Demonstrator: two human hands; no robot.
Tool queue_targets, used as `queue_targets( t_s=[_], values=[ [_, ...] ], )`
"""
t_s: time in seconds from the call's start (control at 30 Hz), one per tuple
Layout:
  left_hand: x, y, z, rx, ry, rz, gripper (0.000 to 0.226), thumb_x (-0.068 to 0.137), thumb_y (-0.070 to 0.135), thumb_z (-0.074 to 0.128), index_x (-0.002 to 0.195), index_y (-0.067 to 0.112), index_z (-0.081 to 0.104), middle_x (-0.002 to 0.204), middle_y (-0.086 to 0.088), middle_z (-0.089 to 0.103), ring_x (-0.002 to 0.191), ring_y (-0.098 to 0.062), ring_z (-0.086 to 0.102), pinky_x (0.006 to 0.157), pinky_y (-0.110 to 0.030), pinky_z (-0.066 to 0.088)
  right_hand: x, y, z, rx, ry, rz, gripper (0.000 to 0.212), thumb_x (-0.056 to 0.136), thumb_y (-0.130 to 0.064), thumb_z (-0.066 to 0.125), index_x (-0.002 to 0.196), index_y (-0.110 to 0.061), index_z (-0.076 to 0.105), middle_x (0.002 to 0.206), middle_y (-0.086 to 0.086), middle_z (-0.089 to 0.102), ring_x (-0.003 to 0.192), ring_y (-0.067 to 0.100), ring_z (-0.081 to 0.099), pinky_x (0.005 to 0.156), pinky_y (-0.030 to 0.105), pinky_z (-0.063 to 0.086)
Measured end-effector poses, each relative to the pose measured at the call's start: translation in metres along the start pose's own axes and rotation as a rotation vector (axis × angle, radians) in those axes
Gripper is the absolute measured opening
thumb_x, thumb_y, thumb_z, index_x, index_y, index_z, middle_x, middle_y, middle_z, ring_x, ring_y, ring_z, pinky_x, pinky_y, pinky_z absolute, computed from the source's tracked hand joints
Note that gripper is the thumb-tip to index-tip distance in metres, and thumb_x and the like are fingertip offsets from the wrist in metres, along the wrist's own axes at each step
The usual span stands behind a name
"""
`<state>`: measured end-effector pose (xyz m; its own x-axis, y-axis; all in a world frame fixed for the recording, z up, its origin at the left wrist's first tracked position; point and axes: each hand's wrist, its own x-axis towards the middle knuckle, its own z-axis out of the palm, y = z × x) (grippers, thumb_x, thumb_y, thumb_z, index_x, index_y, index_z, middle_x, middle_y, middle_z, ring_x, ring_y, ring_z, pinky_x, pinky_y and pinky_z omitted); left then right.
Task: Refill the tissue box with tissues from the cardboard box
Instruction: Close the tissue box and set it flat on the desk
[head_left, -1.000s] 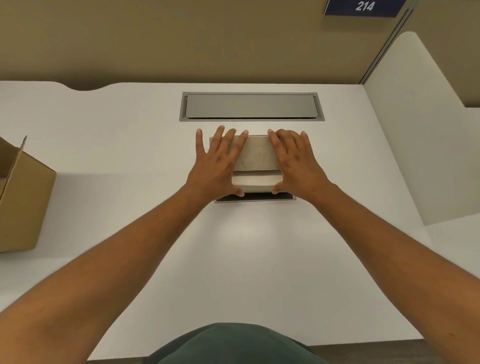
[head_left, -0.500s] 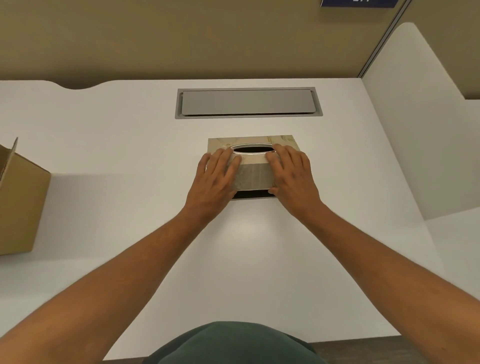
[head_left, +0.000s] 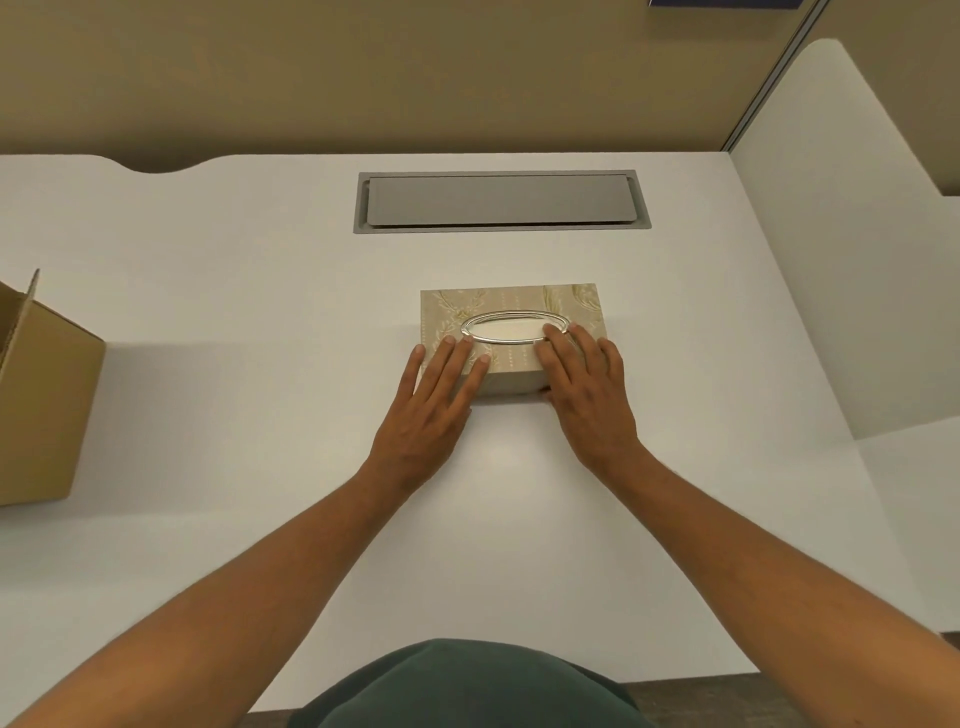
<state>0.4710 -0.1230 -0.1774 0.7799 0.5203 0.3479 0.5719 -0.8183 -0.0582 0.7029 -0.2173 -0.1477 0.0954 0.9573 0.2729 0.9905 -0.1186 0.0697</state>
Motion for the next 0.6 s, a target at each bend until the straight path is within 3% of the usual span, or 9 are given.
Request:
queue_targets(
  t_s=[0.17,0.27,0.43,0.6],
  values=[
    [0.002,0.007,-0.005,-0.006,-0.033,-0.031,0.075,0.105,0.037,0.055,0.168,0.009,0.025,0.176,-0.023,0.026,0.165,-0.04,0.021,0.134,-0.062,0.006,-0.005,-0.003,0.003,0.046,0.001,0.003,0.068,0.093,-0.03,0.075,0.152,-0.011,0.047,0.168,0.013,0.041,0.155,0.039,0.038,0.124,0.062,0.031],
    [0.01,0.01,-0.009,-0.025,-0.014,-0.055,0.072,0.106,0.049,0.05,0.165,0.011,0.033,0.176,-0.024,0.025,0.165,-0.043,0.017,0.134,-0.062,0.004,-0.005,-0.005,-0.001,0.096,0.004,0.032,0.072,0.099,-0.043,0.063,0.16,-0.012,0.04,0.173,0.013,0.032,0.16,0.037,0.029,0.128,0.062,0.024],
    [0.042,0.01,-0.015,-0.115,-0.086,-0.161,0.091,0.103,0.076,0.035,0.171,0.018,0.023,0.18,-0.022,0.011,0.167,-0.044,0.007,0.135,-0.06,0.008,0.009,-0.008,-0.008,0.106,-0.092,0.091,0.081,0.105,-0.06,0.043,0.169,-0.013,0.024,0.178,0.013,0.016,0.165,0.036,0.011,0.131,0.062,0.013],
    [0.068,-0.005,-0.012,-0.106,-0.216,-0.233,0.093,0.096,0.085,0.025,0.171,0.03,0.022,0.18,-0.021,0.011,0.166,-0.047,0.009,0.133,-0.063,0.01,0.034,-0.004,-0.008,0.114,-0.173,0.098,0.083,0.104,-0.067,0.024,0.17,-0.016,0.019,0.179,0.011,0.012,0.166,0.034,0.007,0.132,0.059,0.01]
  ],
)
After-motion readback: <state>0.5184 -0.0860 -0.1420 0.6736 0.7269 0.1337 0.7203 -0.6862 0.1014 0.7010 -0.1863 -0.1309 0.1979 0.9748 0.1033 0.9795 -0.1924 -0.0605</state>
